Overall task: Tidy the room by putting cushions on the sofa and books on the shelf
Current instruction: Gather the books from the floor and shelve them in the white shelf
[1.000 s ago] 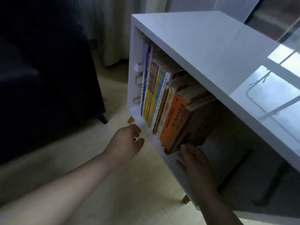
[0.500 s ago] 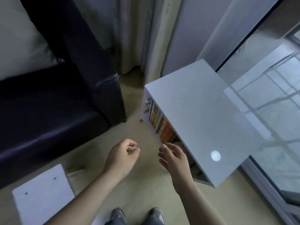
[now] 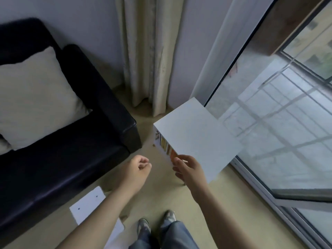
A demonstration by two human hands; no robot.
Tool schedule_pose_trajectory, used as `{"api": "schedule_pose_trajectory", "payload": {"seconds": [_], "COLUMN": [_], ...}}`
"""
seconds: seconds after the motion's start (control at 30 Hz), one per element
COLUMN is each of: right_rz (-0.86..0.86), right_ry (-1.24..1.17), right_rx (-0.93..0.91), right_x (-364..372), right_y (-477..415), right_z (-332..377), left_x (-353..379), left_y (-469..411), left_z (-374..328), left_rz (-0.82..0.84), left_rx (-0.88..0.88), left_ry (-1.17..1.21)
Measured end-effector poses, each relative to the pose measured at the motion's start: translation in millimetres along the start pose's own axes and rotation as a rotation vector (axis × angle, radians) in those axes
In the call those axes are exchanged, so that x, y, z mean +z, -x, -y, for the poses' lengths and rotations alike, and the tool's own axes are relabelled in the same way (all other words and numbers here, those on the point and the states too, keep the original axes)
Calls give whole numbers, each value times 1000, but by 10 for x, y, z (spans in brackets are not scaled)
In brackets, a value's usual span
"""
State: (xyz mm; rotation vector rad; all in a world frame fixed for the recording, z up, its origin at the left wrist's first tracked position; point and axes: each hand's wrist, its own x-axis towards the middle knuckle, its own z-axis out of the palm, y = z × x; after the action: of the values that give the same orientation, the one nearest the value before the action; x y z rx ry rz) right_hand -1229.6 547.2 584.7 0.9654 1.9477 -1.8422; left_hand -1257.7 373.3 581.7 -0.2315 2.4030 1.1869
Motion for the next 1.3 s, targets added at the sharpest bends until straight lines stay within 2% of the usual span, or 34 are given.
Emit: {"api": "schedule_pose_trajectory", "payload": {"seconds": [0.2, 0.47, 0.77, 1.0, 1.3], "right_rz": [-49, -176, -266, -401, -536], "right_ry": [-9, -80, -164, -192, -240], "right_rx": [28, 14, 19, 45, 168], "right_x": [-282, -799, -922, -643, 272], "right_y": [94, -408, -610, -806, -976], "right_z": [109, 428, 591, 641, 340], "left_x": [50, 248, 328, 181, -151], "left_y": [8, -560, -984, -1541, -2173], "left_z": [-308, -910, -1221, -1209, -816], "left_rz": [47, 100, 166, 292, 457], "left_rx": [1, 60, 134, 205, 252], "left_ry": [-33, -96, -127, -174, -304]}}
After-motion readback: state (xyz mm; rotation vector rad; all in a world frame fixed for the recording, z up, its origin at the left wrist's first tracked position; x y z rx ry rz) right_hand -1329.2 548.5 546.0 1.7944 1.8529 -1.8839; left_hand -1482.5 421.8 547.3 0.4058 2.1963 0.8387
